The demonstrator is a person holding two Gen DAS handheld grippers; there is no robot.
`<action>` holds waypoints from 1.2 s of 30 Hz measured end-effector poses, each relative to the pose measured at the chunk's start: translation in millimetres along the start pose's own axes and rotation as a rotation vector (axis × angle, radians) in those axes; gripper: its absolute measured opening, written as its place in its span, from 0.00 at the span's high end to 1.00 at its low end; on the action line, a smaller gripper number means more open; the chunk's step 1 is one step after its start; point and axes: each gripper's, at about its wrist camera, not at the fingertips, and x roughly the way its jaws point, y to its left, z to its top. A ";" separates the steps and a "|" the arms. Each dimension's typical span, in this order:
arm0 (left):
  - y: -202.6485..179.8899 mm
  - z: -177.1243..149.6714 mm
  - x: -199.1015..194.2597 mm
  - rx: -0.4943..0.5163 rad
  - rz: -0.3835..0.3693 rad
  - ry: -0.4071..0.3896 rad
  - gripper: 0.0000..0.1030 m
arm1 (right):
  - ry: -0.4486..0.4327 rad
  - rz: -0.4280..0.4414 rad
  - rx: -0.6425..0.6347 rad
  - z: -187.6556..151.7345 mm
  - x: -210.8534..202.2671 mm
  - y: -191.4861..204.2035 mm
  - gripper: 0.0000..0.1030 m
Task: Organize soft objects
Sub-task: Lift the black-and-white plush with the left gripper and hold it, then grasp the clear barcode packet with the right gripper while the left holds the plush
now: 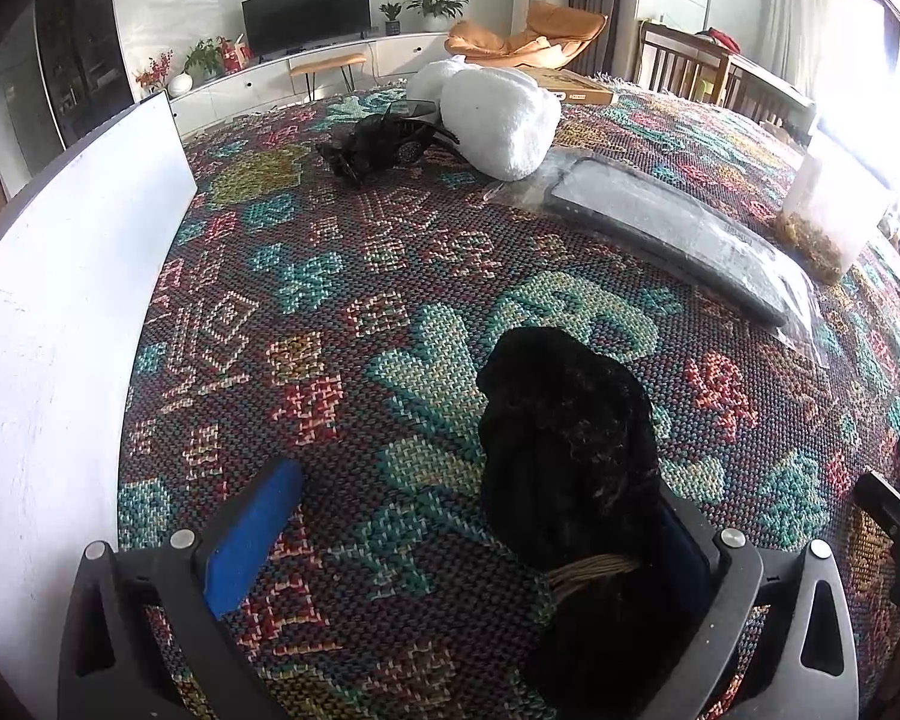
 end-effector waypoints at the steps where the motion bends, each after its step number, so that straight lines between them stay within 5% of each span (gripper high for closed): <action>1: -0.4 -0.1 0.0 -0.001 0.001 -0.001 0.00 | 0.002 0.012 0.006 0.1 -0.4 -1.8 0.15; 5: -0.7 -0.6 -0.2 -0.002 0.001 -0.001 0.00 | -0.071 0.158 0.058 14.9 -20.3 -16.9 0.16; 8: -0.5 -0.6 -0.2 -0.003 -0.001 -0.001 0.00 | -0.136 0.184 -0.076 54.7 -31.4 -1.0 0.15; 12: -0.8 -0.4 -0.2 -0.004 -0.001 -0.001 0.00 | -0.051 0.206 -0.302 114.0 1.3 38.8 0.15; 17: -1.1 -0.4 -0.5 -0.005 -0.002 -0.002 0.00 | 0.124 0.202 -0.415 157.7 74.8 69.0 0.15; 21: -0.9 -0.4 -0.4 -0.005 -0.002 -0.002 0.00 | 0.278 0.236 -0.415 168.0 123.2 72.4 0.16; 25: -0.9 -0.4 -0.3 -0.005 -0.001 -0.002 0.00 | 0.388 0.353 -0.272 176.9 140.9 63.2 0.14; 31: -1.3 0.0 0.0 -0.005 -0.003 0.002 0.00 | 0.391 0.254 -0.491 160.1 135.0 89.6 0.10; 36: 6.4 1.2 -15.9 -0.072 -0.061 0.052 0.00 | 0.397 0.214 -0.417 147.4 113.8 77.2 0.21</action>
